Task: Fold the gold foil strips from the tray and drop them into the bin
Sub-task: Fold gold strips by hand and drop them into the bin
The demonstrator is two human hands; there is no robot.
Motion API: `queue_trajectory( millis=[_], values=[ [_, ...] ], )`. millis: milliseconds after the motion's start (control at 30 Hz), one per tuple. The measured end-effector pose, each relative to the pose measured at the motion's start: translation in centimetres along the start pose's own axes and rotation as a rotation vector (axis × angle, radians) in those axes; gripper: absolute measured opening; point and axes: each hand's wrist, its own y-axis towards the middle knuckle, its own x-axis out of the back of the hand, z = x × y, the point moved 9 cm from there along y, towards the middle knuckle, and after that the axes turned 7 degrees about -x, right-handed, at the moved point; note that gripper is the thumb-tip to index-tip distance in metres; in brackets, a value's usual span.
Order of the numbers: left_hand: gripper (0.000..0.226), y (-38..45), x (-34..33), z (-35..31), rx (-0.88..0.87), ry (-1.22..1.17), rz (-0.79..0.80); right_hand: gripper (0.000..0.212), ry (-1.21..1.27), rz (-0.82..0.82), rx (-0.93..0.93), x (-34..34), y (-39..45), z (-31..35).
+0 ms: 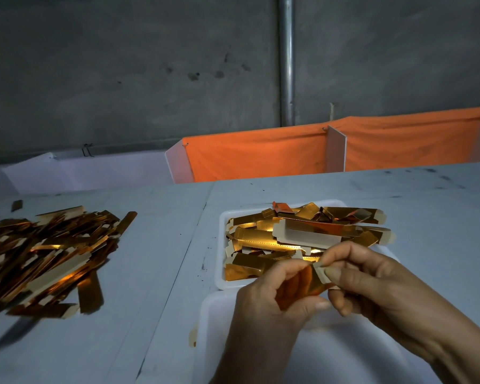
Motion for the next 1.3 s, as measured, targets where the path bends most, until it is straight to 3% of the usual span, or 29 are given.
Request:
queue_trajectory(
  millis=[100, 300, 400, 633, 1033, 1200, 1300],
  values=[
    [0.048, 0.1, 0.0, 0.3, 0.030, -0.071, 0.003, 0.022, -0.016, -0.010, 0.021, 0.1, -0.1, 0.2],
    [0.044, 0.1, 0.4, 0.1, -0.014, -0.100, 0.011, 0.013, -0.125, 0.048, 0.055, -0.2, -0.4, 0.8],
    [0.040, 0.2, 0.8, 0.0, -0.055, -0.099, -0.005, 0.028, -0.220, 0.113, 0.083, -0.8, -0.8, 1.2],
    [0.032, 0.2, 1.1, -0.9, -0.145, 0.042, -0.032, 0.013, -0.375, 0.061, 0.163, -1.2, -0.8, 1.2],
    [0.044, 0.2, 1.0, -0.4, -0.153, -0.079, 0.012, 0.012, -0.245, 0.172, 0.102, -1.1, -0.6, 0.5],
    [0.030, 0.2, 1.0, -1.0, -0.202, 0.037, 0.012, 0.005, -0.292, 0.129, 0.122, -1.1, -0.4, 0.5],
    [0.029, 0.1, 0.6, -1.4, -0.225, 0.151, 0.040, 0.019, -0.348, 0.058, 0.134, -0.5, 0.0, 0.3]
  ],
)
